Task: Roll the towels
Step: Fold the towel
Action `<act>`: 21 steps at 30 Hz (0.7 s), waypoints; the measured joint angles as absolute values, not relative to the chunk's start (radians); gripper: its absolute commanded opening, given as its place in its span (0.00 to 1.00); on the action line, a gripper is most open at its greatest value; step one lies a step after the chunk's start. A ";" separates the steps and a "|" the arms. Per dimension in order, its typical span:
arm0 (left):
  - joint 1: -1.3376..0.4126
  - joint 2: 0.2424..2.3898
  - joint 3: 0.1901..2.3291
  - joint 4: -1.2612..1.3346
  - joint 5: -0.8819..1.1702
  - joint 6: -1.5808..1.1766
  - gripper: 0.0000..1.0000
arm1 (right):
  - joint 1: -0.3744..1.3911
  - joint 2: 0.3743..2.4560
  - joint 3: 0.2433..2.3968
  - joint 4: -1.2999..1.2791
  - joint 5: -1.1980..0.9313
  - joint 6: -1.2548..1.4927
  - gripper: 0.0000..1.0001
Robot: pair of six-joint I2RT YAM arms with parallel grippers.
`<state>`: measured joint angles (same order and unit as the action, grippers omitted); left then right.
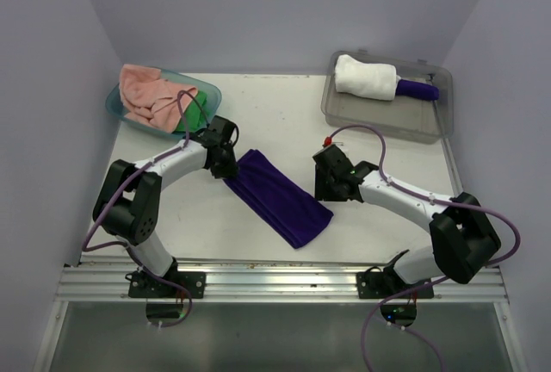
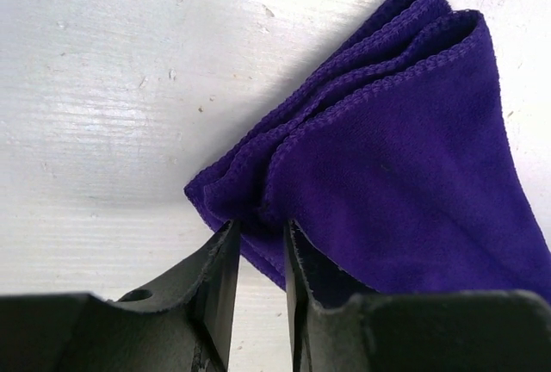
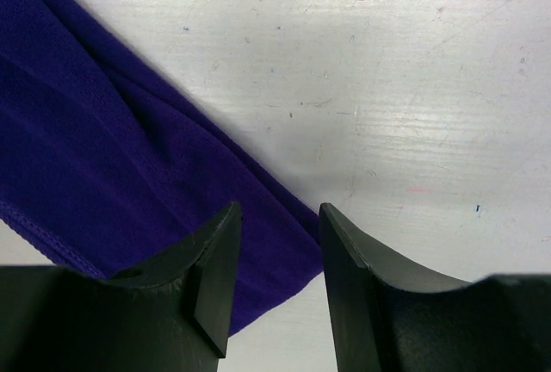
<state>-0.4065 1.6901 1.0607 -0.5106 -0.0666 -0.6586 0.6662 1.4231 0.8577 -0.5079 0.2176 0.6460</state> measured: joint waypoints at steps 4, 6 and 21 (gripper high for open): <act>-0.406 1.689 1.061 -0.512 -0.080 -0.670 0.43 | 0.666 1.425 0.858 -0.508 0.217 0.646 0.46; -0.406 1.689 1.062 -0.512 -0.081 -0.672 0.43 | 0.666 1.427 0.858 -0.508 0.216 0.646 0.46; -0.406 1.678 1.081 -0.510 -0.097 -0.672 0.36 | 0.666 1.486 0.858 -0.500 0.161 0.642 0.46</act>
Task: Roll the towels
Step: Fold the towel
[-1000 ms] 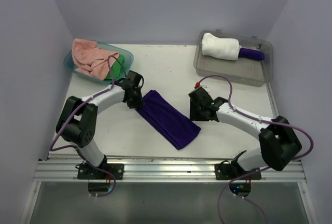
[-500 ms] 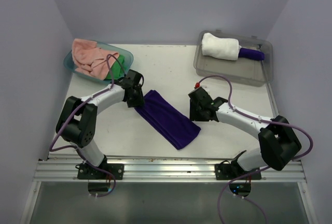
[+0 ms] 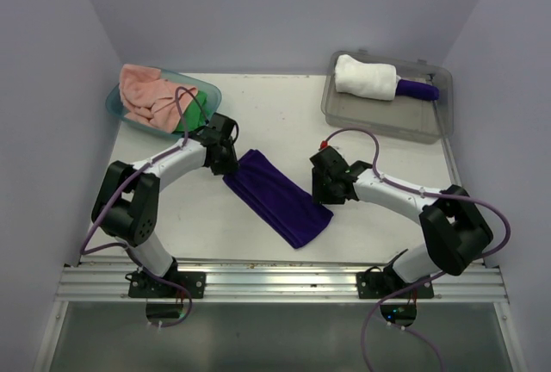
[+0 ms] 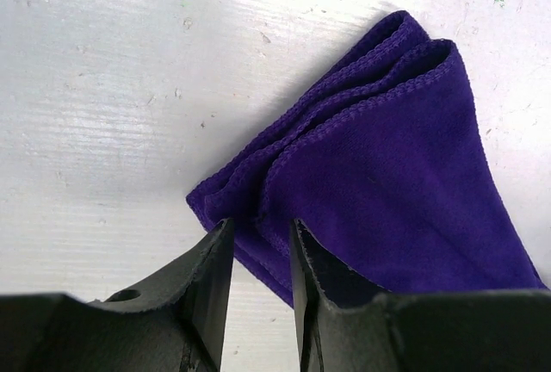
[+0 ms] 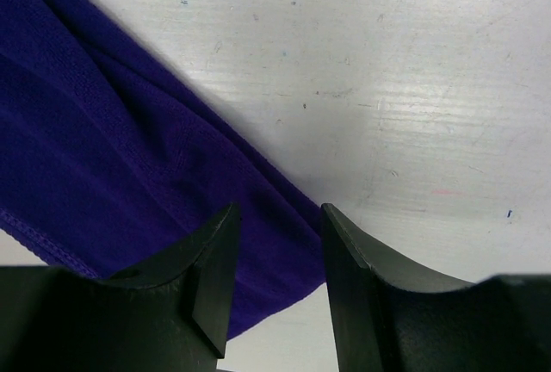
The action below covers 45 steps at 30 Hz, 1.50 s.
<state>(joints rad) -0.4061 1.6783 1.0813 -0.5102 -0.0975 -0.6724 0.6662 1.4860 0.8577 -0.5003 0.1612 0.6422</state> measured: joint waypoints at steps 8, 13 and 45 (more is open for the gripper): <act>-0.406 1.690 1.092 -0.508 -0.097 -0.673 0.17 | 0.666 1.487 0.858 -0.499 0.144 0.639 0.46; -0.406 1.703 1.105 -0.507 -0.096 -0.670 0.22 | 0.666 1.487 0.858 -0.500 0.141 0.639 0.47; -0.387 1.685 1.125 -0.532 0.002 -0.659 0.00 | 0.666 1.471 0.996 -0.579 0.221 0.556 0.60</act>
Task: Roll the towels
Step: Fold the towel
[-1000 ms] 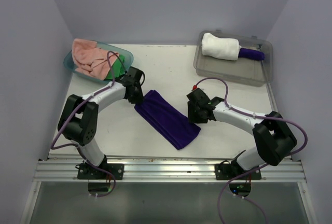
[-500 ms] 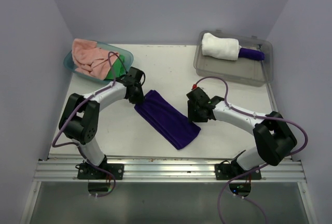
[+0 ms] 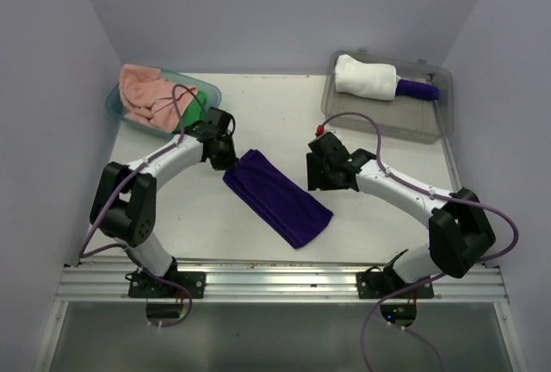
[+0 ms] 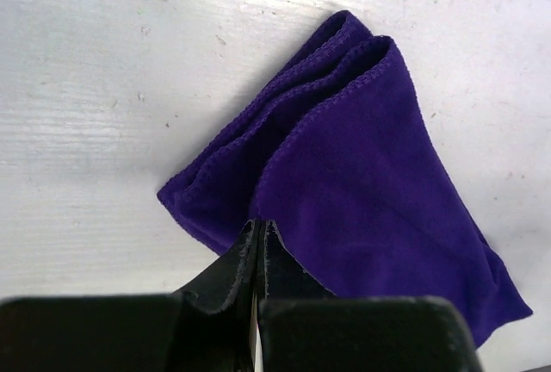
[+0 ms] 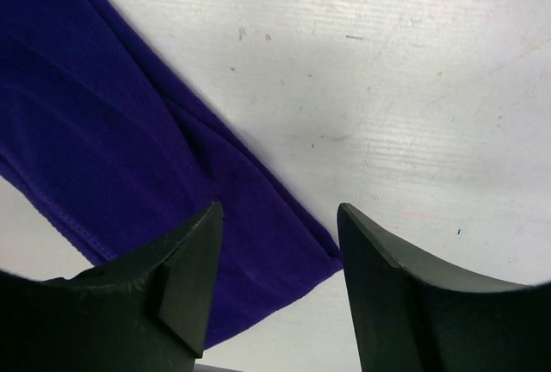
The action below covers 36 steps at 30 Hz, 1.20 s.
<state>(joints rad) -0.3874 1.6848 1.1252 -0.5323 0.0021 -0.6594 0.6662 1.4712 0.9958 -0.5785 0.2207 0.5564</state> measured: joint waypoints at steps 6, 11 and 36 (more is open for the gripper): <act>-0.331 1.651 1.126 -0.544 0.038 -0.639 0.00 | 0.666 1.439 1.032 -0.579 0.218 0.528 0.62; -0.319 1.651 1.114 -0.546 0.046 -0.635 0.00 | 0.666 1.435 1.038 -0.570 0.169 0.499 0.60; -0.354 1.530 1.079 -0.590 -0.056 -0.610 0.25 | 0.683 1.534 0.999 -0.528 0.005 0.450 0.37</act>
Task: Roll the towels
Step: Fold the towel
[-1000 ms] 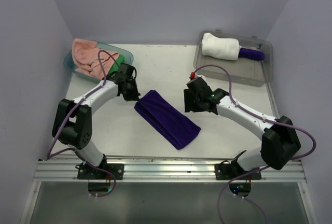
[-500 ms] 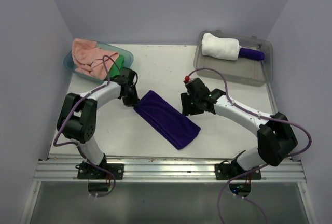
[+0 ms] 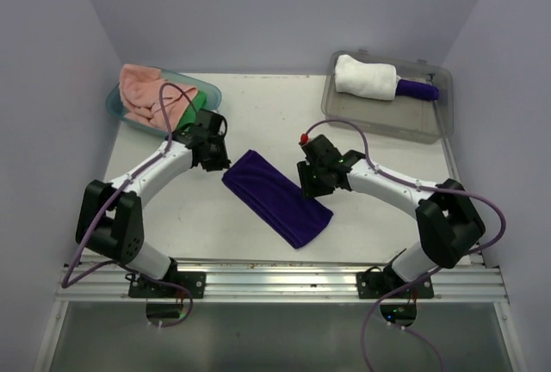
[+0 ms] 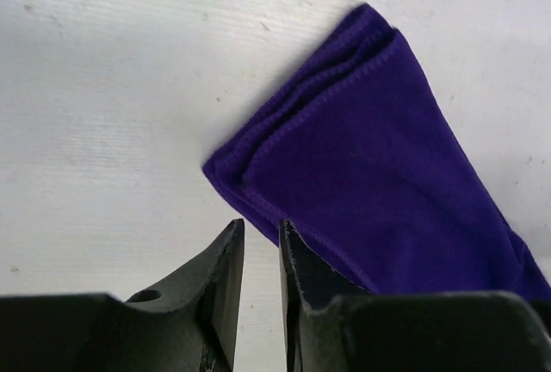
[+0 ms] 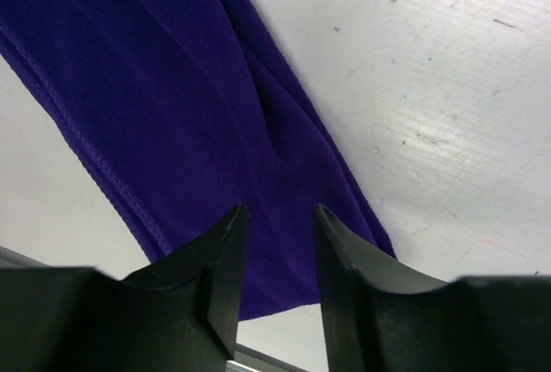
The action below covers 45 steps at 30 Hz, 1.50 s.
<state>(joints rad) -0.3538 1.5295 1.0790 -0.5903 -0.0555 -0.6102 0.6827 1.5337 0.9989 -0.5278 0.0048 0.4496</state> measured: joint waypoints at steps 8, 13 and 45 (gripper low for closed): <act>-0.498 1.534 1.037 -0.558 -0.039 -0.629 0.14 | 0.702 1.633 1.035 -0.529 0.009 0.434 0.34; -0.511 1.584 0.970 -0.531 -0.078 -0.655 0.11 | 0.702 1.637 1.019 -0.516 0.034 0.433 0.35; -0.544 1.552 1.192 -0.567 -0.049 -0.638 0.24 | 0.875 1.382 0.921 -0.543 0.235 0.594 0.40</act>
